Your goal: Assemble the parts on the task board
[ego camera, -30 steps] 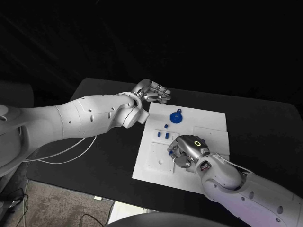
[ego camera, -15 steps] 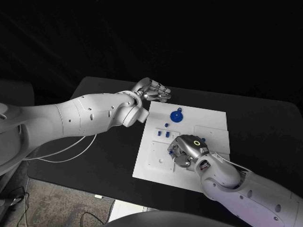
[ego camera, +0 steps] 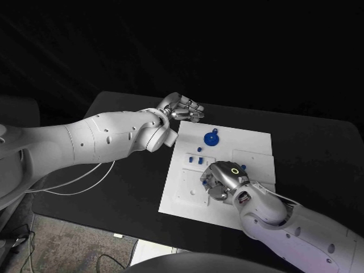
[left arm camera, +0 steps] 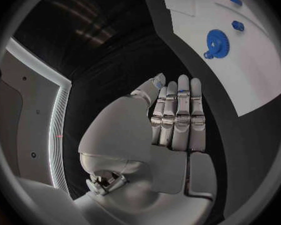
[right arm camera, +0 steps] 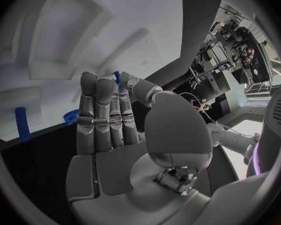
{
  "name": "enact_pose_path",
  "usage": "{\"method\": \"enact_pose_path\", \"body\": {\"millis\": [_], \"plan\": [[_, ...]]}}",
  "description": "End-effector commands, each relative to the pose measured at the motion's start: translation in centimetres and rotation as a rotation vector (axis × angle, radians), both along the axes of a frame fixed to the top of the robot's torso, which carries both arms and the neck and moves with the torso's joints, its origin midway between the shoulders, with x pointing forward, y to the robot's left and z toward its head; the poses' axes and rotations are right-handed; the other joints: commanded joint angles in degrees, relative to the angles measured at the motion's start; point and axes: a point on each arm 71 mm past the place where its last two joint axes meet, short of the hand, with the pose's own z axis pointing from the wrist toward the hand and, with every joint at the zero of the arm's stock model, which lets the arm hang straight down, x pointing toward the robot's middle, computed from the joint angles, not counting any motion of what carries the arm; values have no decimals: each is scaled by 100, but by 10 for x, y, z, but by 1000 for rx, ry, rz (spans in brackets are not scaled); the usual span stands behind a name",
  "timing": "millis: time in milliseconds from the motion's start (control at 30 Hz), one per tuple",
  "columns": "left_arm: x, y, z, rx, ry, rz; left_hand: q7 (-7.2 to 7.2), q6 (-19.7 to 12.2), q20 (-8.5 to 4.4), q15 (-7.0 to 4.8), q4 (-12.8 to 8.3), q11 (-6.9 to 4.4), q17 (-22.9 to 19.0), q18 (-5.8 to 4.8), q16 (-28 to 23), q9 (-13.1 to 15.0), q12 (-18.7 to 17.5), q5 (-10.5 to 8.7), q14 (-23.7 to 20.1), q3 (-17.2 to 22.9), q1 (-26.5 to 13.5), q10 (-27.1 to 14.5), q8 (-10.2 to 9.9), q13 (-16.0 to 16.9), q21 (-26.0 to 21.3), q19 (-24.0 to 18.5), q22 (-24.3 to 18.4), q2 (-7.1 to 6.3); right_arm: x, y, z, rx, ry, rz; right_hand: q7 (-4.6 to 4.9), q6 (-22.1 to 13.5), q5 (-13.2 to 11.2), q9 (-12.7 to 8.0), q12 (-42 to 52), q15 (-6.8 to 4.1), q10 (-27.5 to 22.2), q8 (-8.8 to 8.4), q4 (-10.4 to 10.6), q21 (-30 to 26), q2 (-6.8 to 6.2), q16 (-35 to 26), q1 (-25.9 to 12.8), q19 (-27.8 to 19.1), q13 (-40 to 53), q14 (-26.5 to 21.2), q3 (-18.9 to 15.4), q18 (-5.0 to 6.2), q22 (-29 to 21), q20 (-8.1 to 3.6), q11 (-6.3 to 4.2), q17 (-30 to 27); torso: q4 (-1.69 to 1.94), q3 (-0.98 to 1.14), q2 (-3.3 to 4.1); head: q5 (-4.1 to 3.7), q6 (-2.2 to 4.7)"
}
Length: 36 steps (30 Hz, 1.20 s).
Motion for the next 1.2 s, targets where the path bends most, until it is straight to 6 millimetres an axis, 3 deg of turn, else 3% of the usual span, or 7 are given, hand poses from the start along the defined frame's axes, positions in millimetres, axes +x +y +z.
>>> {"method": "enact_pose_path", "body": {"millis": [33, 400, 567, 667, 900, 1100, 1200], "plan": [[-1, -2, 0, -10, 4, -13, 24, -24, 16, 10, -10, -9, -4, -31, -17, 6, 25, -43, -12, -4, -36, -52, -7, 0, 3, 25, -67, 1, -3, 0, -9, -52, 25, 5, 4, 26, 23, 10, 8, 7, 31, 38, -11, -30, 61, 4, -2, 27, 6, 29, 11, 113, 15, 4, 6, -6, 1, -2, 4, -2, -1], [-1, -3, 0, -10, 9, -17, 24, -24, 16, 10, -10, -9, -4, -31, -17, 6, 25, -43, -12, -4, -36, -52, -7, 0, 3, 25, -67, 1, -5, 2, -18, -77, 44, 11, 28, -40, 20, -5, 8, 21, -55, 34, -5, -79, 65, -50, -11, 3, 4, 5, 2, 119, 56, 14, 31, -59, 0, -6, 2, -10, -19], [-1, -2, 0, -10, 10, -16, 24, -27, 17, 13, -5, -7, -4, -32, -18, 5, 24, -47, -16, -8, -42, -58, -8, 0, 3, 25, -86, 0, -5, 1, -18, -52, 50, 2, 116, -352, 55, -40, 7, 81, -418, 23, 63, -127, -32, -150, -91, -40, -1, 5, -135, 147, 72, 66, 131, -191, -5, -5, -1, -13, -23], [-1, -2, 0, -10, 10, -16, 24, -27, 17, 13, -5, -7, -4, -32, -18, 5, 24, -47, -16, -8, -42, -58, -8, 0, 3, 25, -86, 0, -4, 0, -18, -30, 51, -4, 178, -631, 149, -49, 10, 151, -740, 25, 144, -206, -178, -149, -170, -47, -3, -7, -309, 175, 25, 141, 225, -256, -3, -4, -2, -11, -21], [-1, 0, 0, -8, 11, -12, 24, -27, 17, 13, -5, -7, -4, -32, -18, 5, 24, -47, -16, -8, -42, -58, -8, 0, 3, 25, -86, 0, -5, -5, -13, 33, 33, -19, 194, -807, 260, -38, 10, 231, -984, 30, 280, -571, -437, -101, -179, 61, 0, -97, -918, 187, -362, 249, 293, -449, -6, 0, 1, -13, -2], [-1, 3, 0, -6, 12, -7, 26, -30, 16, 11, -9, -7, -4, -31, -17, 5, 25, -52, -17, -6, -33, -59, -8, 0, 5, 27, -98, -1, -7, -11, -7, 80, 18, -34, 235, -934, 270, -42, 14, 300, -1328, 30, 309, -797, -416, -86, -39, 103, 4, -195, -1613, 192, -637, 321, 375, -580, -9, 2, -1, -26, 6], [-1, 5, 0, -5, 13, -4, 26, -30, 18, 14, -4, -5, -5, -32, -18, 5, 24, -55, -21, -9, -38, -64, -8, 0, 4, 25, -102, -2, -8, -15, -4, 103, 13, -41, 236, -938, 253, -42, 10, 304, -1353, 30, 342, -871, -399, -53, 28, 152, 3, -209, -1743, 195, -749, 328, 381, -655, -9, 3, -2, -37, 16]]}}
